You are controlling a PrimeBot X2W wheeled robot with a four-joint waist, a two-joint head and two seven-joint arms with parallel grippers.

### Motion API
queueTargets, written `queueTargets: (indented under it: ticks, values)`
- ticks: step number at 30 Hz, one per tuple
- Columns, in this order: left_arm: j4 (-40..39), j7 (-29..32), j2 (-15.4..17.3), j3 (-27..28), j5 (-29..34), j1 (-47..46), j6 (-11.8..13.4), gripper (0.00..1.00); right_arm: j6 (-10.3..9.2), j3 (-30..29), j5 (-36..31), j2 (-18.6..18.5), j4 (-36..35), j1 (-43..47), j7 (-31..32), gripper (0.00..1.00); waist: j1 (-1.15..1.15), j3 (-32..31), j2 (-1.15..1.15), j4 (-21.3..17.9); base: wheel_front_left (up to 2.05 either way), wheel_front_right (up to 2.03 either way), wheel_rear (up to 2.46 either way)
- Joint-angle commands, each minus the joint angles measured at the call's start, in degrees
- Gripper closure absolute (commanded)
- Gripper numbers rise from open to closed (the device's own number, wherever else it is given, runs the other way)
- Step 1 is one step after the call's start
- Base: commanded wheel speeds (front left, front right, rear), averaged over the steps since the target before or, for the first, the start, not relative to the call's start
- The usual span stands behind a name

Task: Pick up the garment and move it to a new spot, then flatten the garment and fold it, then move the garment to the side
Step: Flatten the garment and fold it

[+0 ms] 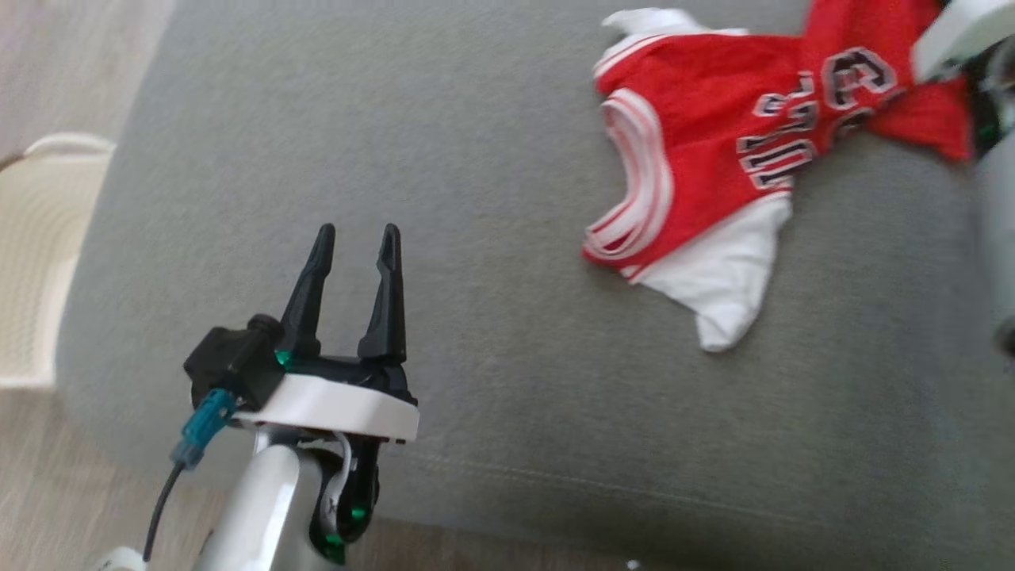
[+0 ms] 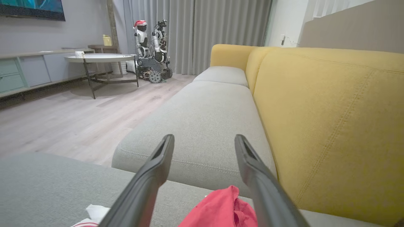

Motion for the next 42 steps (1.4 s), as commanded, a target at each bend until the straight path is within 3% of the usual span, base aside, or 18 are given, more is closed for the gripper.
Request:
queueTargets:
  ticks: [1,5,12,13,15,25,31,36,42]
  values:
    - [-1.57,-0.69,0.35,2.40,0.52,-1.24,-0.13,0.00,0.36,0.64,1.09,2.07,-2.69,0.42,-1.08,0.00,0.00,-2.71,0.00,-3.23,0.00,0.00,0.00]
    - [-1.32,-0.69,0.35,2.98,0.88,-0.47,-0.27,0.00,0.36,2.09,5.30,5.40,-7.56,5.88,-1.77,0.00,0.00,-5.18,0.00,-6.72,0.00,0.00,0.00]
    - [-0.54,-0.69,0.35,3.56,0.21,1.03,-0.25,0.00,0.36,6.34,13.41,6.81,-27.95,23.89,-1.82,0.00,0.00,-8.18,0.00,-11.69,0.00,0.00,0.00]
    - [-0.54,-0.69,0.35,3.56,0.21,1.03,-0.25,0.00,0.36,6.34,13.41,6.81,-27.95,23.89,-1.82,0.00,0.00,-8.18,0.00,-11.69,0.00,0.00,0.00]
    - [0.21,-0.69,0.35,3.35,0.17,1.20,-0.50,0.00,0.36,5.87,15.52,7.04,-36.89,32.57,-1.83,0.00,0.00,-8.65,0.00,-13.28,0.00,0.00,0.00]
    - [5.18,-0.69,0.35,1.74,-0.61,1.24,-1.73,0.00,0.36,2.13,16.80,10.82,-55.68,52.22,-1.84,0.00,0.00,-8.84,0.00,-17.11,0.00,0.00,0.00]
    - [8.93,-0.69,0.34,2.00,0.10,0.50,-1.13,0.00,0.36,4.33,14.21,11.87,-61.32,58.41,-1.84,0.00,0.00,-8.23,0.00,-19.25,0.00,0.00,0.00]
    - [12.25,-0.69,0.34,2.42,1.09,-1.03,-0.02,0.00,0.36,4.78,13.69,12.27,-62.49,58.77,-1.84,0.00,0.00,-7.33,0.00,-20.54,0.00,0.00,0.00]
    - [21.30,-0.69,0.34,0.72,4.47,-5.83,-0.86,0.00,0.36,5.66,13.67,12.66,-62.72,58.10,-1.84,0.00,0.00,-5.18,0.00,-22.85,0.00,0.00,0.00]
